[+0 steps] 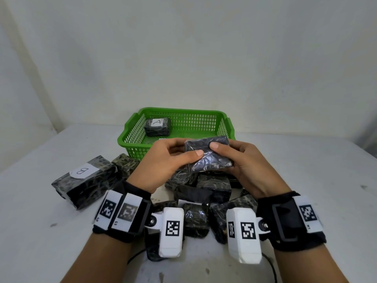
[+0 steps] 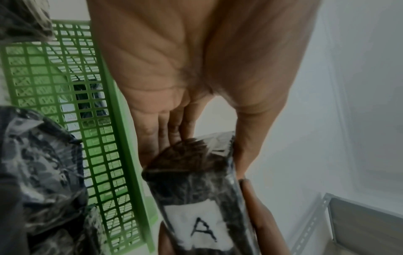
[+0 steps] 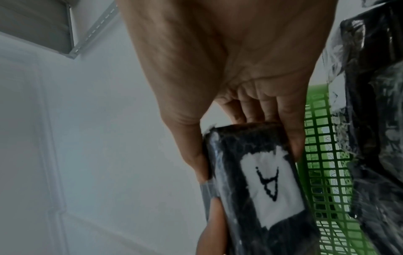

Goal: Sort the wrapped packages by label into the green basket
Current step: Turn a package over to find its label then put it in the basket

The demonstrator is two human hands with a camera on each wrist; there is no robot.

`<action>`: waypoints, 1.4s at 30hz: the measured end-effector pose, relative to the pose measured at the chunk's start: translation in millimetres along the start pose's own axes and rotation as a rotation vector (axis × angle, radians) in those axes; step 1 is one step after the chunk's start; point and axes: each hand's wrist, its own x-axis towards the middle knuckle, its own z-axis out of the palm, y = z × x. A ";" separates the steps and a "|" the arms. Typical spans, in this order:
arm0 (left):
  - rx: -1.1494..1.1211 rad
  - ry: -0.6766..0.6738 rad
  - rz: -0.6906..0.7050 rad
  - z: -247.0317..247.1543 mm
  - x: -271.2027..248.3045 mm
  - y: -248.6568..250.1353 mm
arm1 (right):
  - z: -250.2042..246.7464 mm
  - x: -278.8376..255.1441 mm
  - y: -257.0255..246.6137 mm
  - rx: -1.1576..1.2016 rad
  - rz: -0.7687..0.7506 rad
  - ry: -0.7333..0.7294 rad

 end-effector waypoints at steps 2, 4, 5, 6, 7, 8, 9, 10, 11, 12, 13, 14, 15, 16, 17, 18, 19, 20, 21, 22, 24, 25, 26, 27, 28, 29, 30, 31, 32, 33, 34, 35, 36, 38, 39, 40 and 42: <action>0.000 -0.019 -0.011 0.3 -1.2 1.1 | -0.1 -0.4 -0.3 -0.020 -0.012 0.010; -0.005 -0.018 -0.018 0.5 -2.0 1.7 | -1.5 -0.5 -0.6 -0.016 -0.016 0.004; -0.010 -0.004 -0.017 0.6 -2.1 2.0 | -2.6 0.0 -0.5 -0.007 -0.014 -0.008; -0.019 0.014 -0.014 0.2 -1.7 1.9 | -3.5 0.5 -0.2 -0.001 -0.009 -0.019; -0.038 0.033 -0.014 -0.4 -0.8 1.3 | -3.8 1.1 -0.1 -0.001 -0.003 -0.028; -0.064 0.048 -0.019 -0.8 -0.5 1.6 | -3.8 1.5 0.0 0.004 0.004 -0.026; -0.092 0.055 -0.026 -0.7 -0.5 2.0 | -3.9 2.2 0.6 0.009 0.007 -0.014; -0.108 0.048 -0.033 -0.3 -1.2 2.6 | -3.8 2.3 1.1 0.007 0.004 -0.001; -0.110 0.036 -0.036 0.0 -1.4 2.6 | -4.2 2.5 1.6 -0.006 -0.007 0.011; -0.096 0.026 -0.032 0.1 -1.7 2.8 | -4.4 2.1 1.6 -0.021 -0.018 0.020; -0.081 0.023 -0.024 -0.3 -1.6 2.8 | -4.8 2.0 2.3 -0.037 -0.032 0.021; -0.070 0.022 -0.016 -1.0 -1.9 3.0 | -5.1 2.1 2.5 -0.051 -0.045 0.017; -0.069 0.021 -0.009 -1.9 -1.8 2.6 | -4.8 1.9 2.5 -0.060 -0.058 0.008; -0.067 0.019 -0.005 -2.9 -1.4 2.4 | -5.1 1.8 2.1 -0.056 -0.066 0.010; -0.056 0.012 0.000 -3.5 -1.1 2.1 | -5.0 1.6 1.2 -0.047 -0.076 0.014; -0.034 0.001 0.006 -3.5 -1.0 2.3 | -5.6 1.5 0.6 -0.048 -0.087 0.026; -0.005 -0.010 0.011 -3.3 -0.7 1.9 | -6.4 1.9 0.6 -0.073 -0.104 0.037; 0.030 -0.018 0.014 -2.8 -0.7 1.9 | -7.3 2.2 0.8 -0.108 -0.119 0.042; 0.063 -0.019 0.020 -2.6 -0.8 1.5 | -8.0 2.3 1.4 -0.137 -0.134 0.040; 0.088 -0.016 0.025 -2.6 -1.0 1.5 | -7.5 2.4 1.2 -0.151 -0.146 0.037; 0.103 0.000 0.024 -3.0 -1.7 2.4 | -6.0 3.0 -0.2 -0.094 -0.149 0.024; 0.098 0.008 0.024 -2.8 -1.9 3.1 | -4.8 2.0 -2.5 -0.036 -0.141 0.010; 0.084 0.012 0.028 -2.2 -2.1 3.8 | -3.0 -0.4 -6.4 0.020 -0.122 -0.012; 0.062 0.018 0.030 -1.2 -2.3 4.5 | -1.3 -2.8 -10.1 0.057 -0.092 -0.040; 0.028 0.023 0.033 0.3 -2.6 5.4 | -0.5 -4.4 -12.1 0.080 -0.049 -0.048; -0.006 0.026 0.038 1.7 -2.7 5.3 | -0.7 -5.6 -12.8 0.087 0.006 -0.049; -0.036 0.025 0.046 3.1 -2.7 4.7 | -1.0 -6.0 -12.5 0.087 0.068 -0.059; -0.049 0.025 0.054 4.0 -2.4 3.8 | -1.0 -5.9 -11.1 0.083 0.120 -0.077; -0.044 0.023 0.066 5.0 -2.3 3.5 | 0.8 -6.2 -10.6 0.088 0.154 -0.095; -0.013 0.023 0.079 4.4 -1.7 2.6 | 1.5 -6.1 -9.6 0.098 0.163 -0.107; 0.030 0.013 0.089 3.5 -1.3 2.1 | 2.8 -6.3 -9.3 0.107 0.152 -0.110; 0.070 -0.008 0.089 1.5 -1.1 1.8 | 3.8 -5.8 -8.3 0.097 0.123 -0.105; 0.083 -0.049 0.076 -0.5 -1.4 2.0 | 4.7 -5.4 -7.6 0.073 0.088 -0.102; -0.002 -0.149 0.017 -3.9 -2.2 1.0 | 5.1 -4.7 -6.6 0.013 0.027 -0.102; -0.066 -0.168 -0.014 -3.7 -2.6 1.6 | 4.7 -3.7 -5.5 0.002 0.011 -0.098; -0.115 -0.151 -0.037 -2.8 -2.4 2.1 | 4.1 -2.4 -4.4 0.004 0.002 -0.090; -0.160 -0.075 -0.053 0.2 -1.6 3.0 | 2.8 -1.0 -3.7 -0.009 -0.004 -0.085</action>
